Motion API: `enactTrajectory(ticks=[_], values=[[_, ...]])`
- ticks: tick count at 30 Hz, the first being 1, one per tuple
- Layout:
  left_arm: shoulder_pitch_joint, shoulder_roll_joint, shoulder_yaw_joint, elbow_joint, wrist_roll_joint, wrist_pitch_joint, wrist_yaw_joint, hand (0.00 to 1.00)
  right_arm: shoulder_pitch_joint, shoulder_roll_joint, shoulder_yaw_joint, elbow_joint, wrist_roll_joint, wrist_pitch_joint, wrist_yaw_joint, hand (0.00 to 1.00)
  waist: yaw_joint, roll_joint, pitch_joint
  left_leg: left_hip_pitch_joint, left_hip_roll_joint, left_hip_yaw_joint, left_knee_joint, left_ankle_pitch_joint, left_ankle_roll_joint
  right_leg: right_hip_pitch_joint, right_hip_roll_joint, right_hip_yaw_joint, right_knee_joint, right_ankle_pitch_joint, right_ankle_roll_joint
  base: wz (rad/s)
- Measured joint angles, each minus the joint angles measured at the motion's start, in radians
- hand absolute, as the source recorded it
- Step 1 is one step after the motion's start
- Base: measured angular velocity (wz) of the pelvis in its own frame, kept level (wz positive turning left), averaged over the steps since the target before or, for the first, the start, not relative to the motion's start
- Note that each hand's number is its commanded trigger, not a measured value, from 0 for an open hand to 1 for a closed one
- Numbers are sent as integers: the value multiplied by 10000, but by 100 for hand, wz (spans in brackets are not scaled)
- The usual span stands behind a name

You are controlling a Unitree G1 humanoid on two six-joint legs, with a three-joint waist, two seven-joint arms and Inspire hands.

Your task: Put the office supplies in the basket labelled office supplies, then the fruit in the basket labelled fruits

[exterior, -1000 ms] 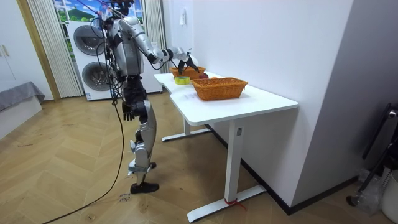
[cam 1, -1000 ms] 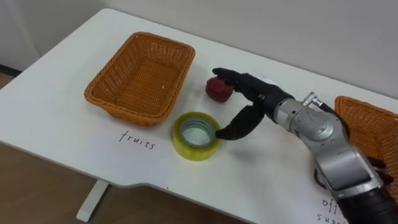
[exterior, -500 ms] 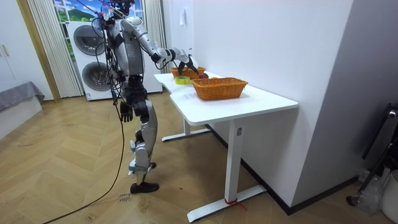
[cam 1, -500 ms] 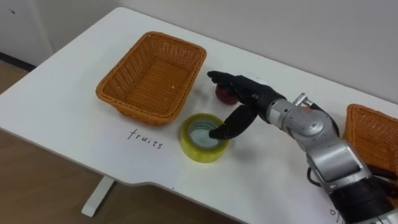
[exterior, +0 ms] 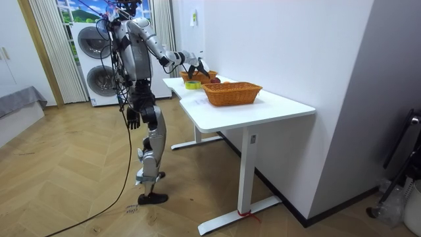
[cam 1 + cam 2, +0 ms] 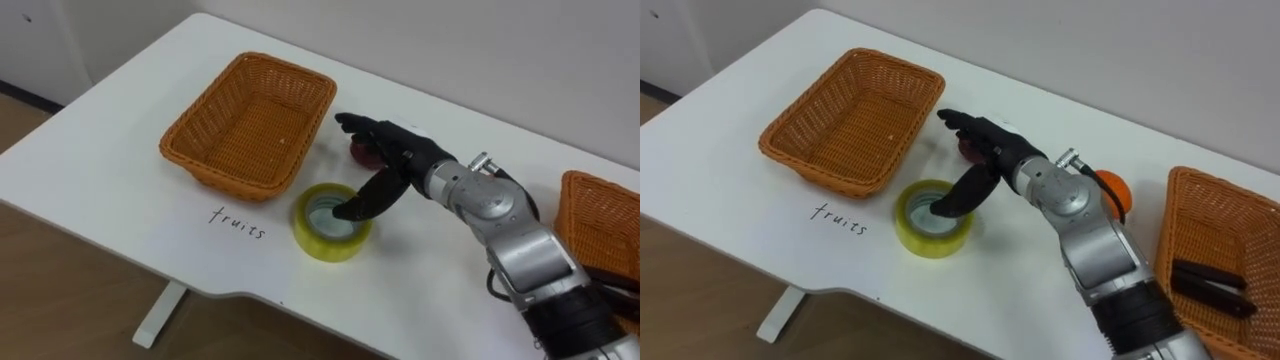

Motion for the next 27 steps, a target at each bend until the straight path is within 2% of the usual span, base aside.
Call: enactTrajectory(ticks=[7, 10, 14, 19, 27], values=[[-23, 6, -2, -10, -1, -2, -41, 0, -364, -2, 16, 440, -46, 9, -92, 0, -2, -3, -3, -35, -4, 0, -1, 5, 1, -45, -5, -27, -2, 0, 0, 0], [-43, 22, -2, -10, 0, -7, -33, 0, -595, -2, 84, 549, -326, 9, -96, 0, -13, -9, -7, -51, -8, -55, -1, 5, 1, -37, -19, -258, -1, 0, 0, 5], [-76, 25, -15, -9, 1, -15, -17, 0, -908, -3, 329, 1094, -465, 4, -93, 0, 6, -15, -11, -25, -16, -83, 6, 10, 9, 3, -33, -349, -1, 0, 0, 3], [-76, 23, -15, -22, 12, -23, -5, 0, -936, -2, 476, 1137, -618, -25, -44, 0, 65, -15, -11, -40, -26, -126, 58, 12, 13, 23, -50, -536, -1, 0, 1, 1], [-113, 43, -383, -106, 19, -18, 12, 0, -937, -2, 652, 1251, -893, 6, 211, 0, 83, -9, -6, -106, -39, -236, 87, 14, 9, 41, -45, -542, -2, 0, 2, 2]])
